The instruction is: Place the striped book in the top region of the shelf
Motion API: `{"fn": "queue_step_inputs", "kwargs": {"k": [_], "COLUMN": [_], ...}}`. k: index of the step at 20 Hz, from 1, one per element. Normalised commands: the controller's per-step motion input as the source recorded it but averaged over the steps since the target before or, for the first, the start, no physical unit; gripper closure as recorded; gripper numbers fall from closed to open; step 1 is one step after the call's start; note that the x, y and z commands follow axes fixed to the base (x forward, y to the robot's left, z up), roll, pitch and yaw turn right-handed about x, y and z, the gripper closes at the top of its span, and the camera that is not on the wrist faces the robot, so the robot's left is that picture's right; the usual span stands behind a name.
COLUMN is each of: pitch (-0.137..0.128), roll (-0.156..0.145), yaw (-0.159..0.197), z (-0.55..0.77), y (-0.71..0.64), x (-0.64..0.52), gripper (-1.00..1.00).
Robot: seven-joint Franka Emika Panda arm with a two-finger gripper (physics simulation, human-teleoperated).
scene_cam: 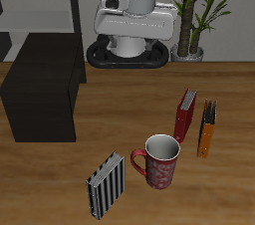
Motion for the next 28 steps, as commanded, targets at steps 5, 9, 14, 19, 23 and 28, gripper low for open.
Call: {"fn": "queue_step_inputs", "kwargs": {"k": [5, 9, 14, 19, 23, 28], "pitch": [0.010, 0.001, 0.008, -0.026, 0.004, -0.003], "roll": [-0.081, 0.027, 0.020, 0.025, 0.022, 0.045], "yaw": [0.013, 0.034, 0.024, 0.035, -0.041, -0.002], "z": [0.04, 0.03, -0.03, -0.02, -0.05, -0.09], "y": [-0.25, -0.12, -0.12, -0.11, -0.13, 0.00], "x": [0.37, 0.35, 0.34, 0.30, 0.32, 0.29], "gripper": [-1.00, -1.00, -1.00, -1.00, -1.00, -1.00]}}
